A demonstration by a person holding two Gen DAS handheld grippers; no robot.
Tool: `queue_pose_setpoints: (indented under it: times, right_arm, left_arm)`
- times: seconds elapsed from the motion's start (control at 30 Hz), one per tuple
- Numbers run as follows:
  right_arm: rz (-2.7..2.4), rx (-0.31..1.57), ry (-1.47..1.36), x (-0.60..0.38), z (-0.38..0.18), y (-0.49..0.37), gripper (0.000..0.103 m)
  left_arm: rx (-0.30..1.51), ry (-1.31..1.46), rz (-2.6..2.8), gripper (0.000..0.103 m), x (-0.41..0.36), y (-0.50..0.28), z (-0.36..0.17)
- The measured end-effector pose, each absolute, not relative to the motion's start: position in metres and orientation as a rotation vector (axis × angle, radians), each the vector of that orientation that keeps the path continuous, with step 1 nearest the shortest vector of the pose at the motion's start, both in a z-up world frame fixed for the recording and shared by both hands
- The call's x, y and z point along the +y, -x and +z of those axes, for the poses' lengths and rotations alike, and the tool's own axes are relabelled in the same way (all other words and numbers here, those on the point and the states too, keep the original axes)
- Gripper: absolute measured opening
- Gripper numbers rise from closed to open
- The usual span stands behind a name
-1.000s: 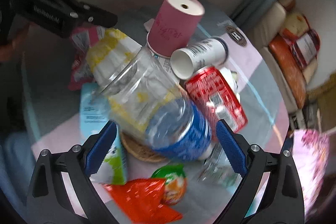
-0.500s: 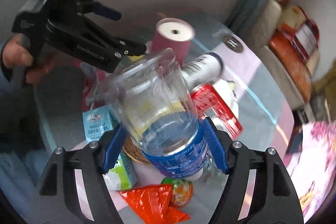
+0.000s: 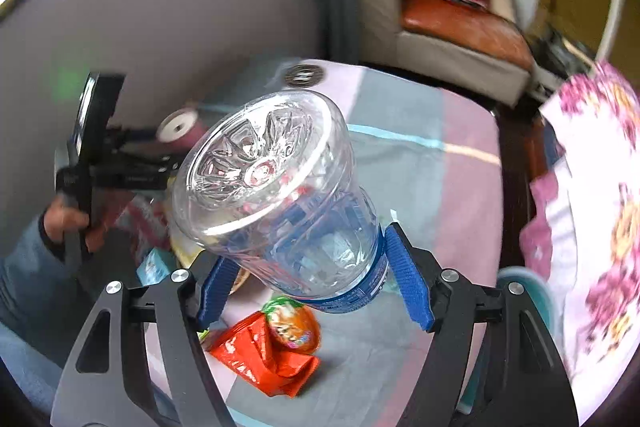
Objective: Collect trash
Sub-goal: 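Carry bottle and pink cup over the teal bin and release both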
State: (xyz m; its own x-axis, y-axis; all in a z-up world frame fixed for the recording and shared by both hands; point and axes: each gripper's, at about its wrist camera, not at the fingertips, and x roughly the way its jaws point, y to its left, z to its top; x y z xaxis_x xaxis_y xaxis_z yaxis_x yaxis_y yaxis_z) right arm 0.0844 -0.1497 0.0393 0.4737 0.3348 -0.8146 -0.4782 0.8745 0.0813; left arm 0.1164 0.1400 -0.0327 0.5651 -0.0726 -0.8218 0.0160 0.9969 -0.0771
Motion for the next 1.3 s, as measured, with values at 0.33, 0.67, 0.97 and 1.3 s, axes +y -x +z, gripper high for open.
queue_pose_setpoints:
  times: [0.33, 0.67, 0.97, 1.3]
  right_arm:
    - [0.453, 0.986, -0.02, -0.19, 0.02, -0.098, 0.068]
    - [0.369, 0.917, -0.196, -0.271, 0.027, -0.09, 0.068]
    - [0.152, 0.849, -0.377, -0.401, 0.023, -0.067, 0.068]
    - [0.053, 0.875, -0.533, -0.49, -0.02, -0.046, 0.068]
  left_arm:
    - [0.92, 0.06, 0.027, 0.061, 0.132, -0.102, -0.006]
    - [0.839, 0.059, -0.145, 0.061, 0.062, -0.076, 0.06]
    - [0.933, 0.018, -0.439, 0.061, -0.092, -0.097, 0.034]
    - [1.035, -0.11, -0.647, 0.062, -0.249, -0.107, -0.02]
